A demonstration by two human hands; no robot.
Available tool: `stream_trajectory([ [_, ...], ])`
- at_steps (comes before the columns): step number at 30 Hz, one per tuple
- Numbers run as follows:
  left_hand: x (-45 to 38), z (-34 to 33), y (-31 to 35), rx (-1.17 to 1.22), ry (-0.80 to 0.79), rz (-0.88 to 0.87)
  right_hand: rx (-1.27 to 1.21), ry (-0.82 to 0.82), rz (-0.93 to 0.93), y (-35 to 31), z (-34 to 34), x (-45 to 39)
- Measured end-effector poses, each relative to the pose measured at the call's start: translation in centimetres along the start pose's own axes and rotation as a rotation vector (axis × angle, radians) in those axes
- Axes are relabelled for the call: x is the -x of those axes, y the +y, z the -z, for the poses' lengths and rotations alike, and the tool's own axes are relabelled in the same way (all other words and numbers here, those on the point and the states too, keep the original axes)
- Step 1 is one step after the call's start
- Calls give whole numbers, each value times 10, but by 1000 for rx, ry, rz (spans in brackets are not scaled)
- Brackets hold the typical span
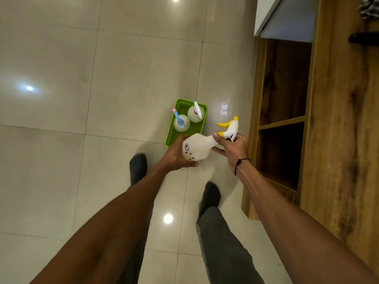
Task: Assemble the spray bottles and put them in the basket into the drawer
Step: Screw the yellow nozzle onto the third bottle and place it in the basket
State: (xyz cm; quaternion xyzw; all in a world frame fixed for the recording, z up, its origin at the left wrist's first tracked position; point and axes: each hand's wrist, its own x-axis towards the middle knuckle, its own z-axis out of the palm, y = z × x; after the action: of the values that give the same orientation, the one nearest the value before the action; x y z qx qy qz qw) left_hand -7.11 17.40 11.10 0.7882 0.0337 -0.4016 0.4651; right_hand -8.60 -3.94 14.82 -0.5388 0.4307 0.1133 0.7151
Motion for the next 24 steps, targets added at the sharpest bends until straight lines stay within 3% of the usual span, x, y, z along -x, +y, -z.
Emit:
stream_trajectory([
  [2,-8,0,-4,-67,-15,22,71,-2,0,0,-4,-7],
  [5,-19,8,-7,59,-150,130,174,-14,30,-1,-10,-12],
  [7,-24,17,-10,54,-174,111,197,-30,45,0,-15,-13],
  [10,-31,25,-12,-124,-53,-21,195,1,60,3,-25,-16],
  [15,-45,16,-25,-121,133,-29,263,152,108,19,-49,-30],
  [21,-65,-1,-42,47,244,181,532,217,190,48,-73,-57],
  [24,-76,0,-55,181,220,327,619,209,168,66,-84,-69],
])
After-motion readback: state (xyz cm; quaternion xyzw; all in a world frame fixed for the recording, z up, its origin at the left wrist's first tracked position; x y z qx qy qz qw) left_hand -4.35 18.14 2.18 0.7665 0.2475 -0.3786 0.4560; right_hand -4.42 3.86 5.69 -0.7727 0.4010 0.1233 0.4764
